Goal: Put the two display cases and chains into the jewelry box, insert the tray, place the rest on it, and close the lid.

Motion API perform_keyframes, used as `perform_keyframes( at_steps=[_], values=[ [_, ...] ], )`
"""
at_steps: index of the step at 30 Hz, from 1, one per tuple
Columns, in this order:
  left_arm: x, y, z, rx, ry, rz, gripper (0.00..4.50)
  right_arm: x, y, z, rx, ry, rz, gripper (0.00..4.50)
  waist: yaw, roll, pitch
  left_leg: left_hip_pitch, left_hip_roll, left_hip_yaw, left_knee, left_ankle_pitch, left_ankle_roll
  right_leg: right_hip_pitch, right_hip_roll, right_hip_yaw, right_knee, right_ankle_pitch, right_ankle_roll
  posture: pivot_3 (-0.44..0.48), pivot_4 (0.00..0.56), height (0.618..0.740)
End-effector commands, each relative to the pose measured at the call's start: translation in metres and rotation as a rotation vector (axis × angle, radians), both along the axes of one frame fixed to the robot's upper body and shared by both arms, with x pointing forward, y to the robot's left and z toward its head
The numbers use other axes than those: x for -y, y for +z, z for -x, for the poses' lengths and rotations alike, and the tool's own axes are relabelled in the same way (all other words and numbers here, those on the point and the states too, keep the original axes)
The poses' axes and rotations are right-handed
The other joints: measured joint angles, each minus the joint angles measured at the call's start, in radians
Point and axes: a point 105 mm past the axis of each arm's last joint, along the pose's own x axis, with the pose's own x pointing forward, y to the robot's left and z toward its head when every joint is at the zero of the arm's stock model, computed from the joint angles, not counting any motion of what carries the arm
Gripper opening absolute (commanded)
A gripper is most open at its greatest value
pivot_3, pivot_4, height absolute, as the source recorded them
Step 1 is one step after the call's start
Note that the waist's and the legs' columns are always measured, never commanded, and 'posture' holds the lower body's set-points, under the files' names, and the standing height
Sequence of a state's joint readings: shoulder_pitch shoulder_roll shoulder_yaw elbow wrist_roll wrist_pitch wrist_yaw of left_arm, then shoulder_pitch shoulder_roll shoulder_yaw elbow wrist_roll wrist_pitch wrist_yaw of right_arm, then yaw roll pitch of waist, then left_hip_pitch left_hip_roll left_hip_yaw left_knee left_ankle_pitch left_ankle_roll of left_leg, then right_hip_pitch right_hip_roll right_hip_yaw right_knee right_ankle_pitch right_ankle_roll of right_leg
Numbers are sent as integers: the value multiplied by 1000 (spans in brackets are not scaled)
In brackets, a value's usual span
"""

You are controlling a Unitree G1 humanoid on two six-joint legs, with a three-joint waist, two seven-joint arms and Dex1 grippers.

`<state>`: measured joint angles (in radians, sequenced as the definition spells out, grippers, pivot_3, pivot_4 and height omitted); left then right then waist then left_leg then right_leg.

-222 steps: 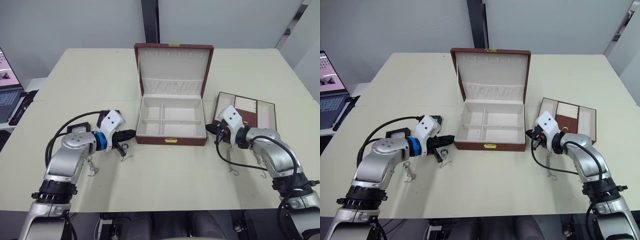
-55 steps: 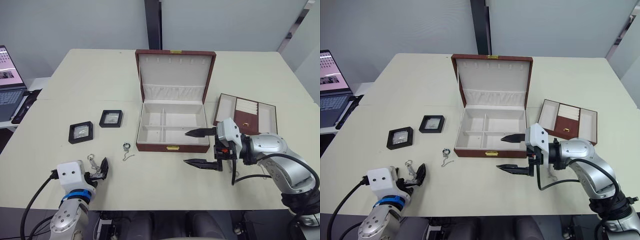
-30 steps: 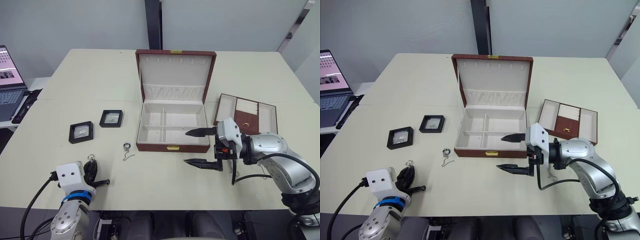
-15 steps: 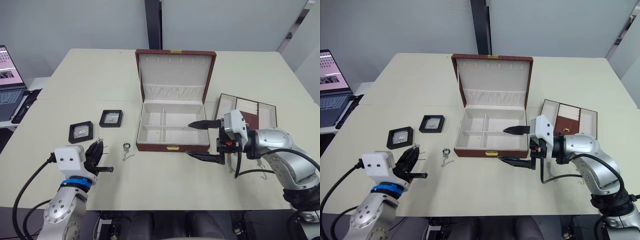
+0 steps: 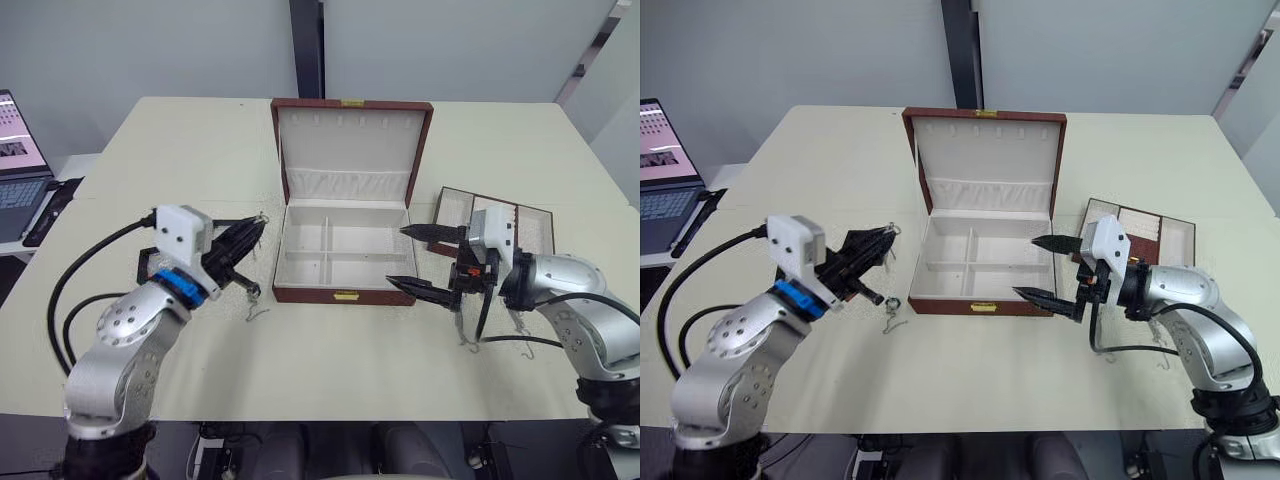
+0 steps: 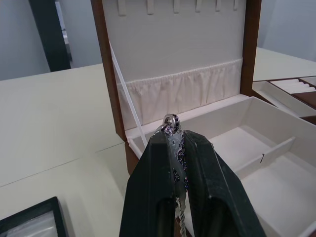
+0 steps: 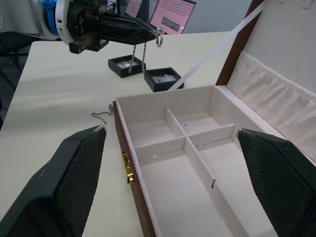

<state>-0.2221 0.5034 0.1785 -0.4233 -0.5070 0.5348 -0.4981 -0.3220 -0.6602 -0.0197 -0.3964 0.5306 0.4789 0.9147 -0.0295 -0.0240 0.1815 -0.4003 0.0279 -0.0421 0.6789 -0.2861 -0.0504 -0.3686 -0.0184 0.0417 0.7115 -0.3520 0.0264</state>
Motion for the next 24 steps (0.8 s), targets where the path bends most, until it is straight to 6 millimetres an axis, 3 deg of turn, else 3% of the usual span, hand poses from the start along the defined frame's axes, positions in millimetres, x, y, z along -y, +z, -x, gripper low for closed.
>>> perform_keyframes(
  at_steps=[1, 16, 24],
  values=[
    [7, 8, -14, 35, -28, -21, 33, 4, 15, 4, 61, -44, -24, 4500, 1, 0, 0, 0, 0, 0, 0, 0, 0, 0, 0, 0, 0, 0, 0, 0, 150, 740],
    [32, -6, -51, -10, -18, -20, 33, 10, 18, 10, 55, -168, -79, 4500, 1, 0, 0, 0, -1, 1, 0, 0, 0, 0, 0, 0, 0, 0, 0, 0, 150, 740],
    [40, -10, -55, -15, -1, 10, 33, 10, 16, 12, 45, -178, -76, 4500, 0, 0, 0, 0, -1, 1, 0, 0, 0, -1, 0, 0, 0, 0, 0, 0, 150, 740]
  ],
)
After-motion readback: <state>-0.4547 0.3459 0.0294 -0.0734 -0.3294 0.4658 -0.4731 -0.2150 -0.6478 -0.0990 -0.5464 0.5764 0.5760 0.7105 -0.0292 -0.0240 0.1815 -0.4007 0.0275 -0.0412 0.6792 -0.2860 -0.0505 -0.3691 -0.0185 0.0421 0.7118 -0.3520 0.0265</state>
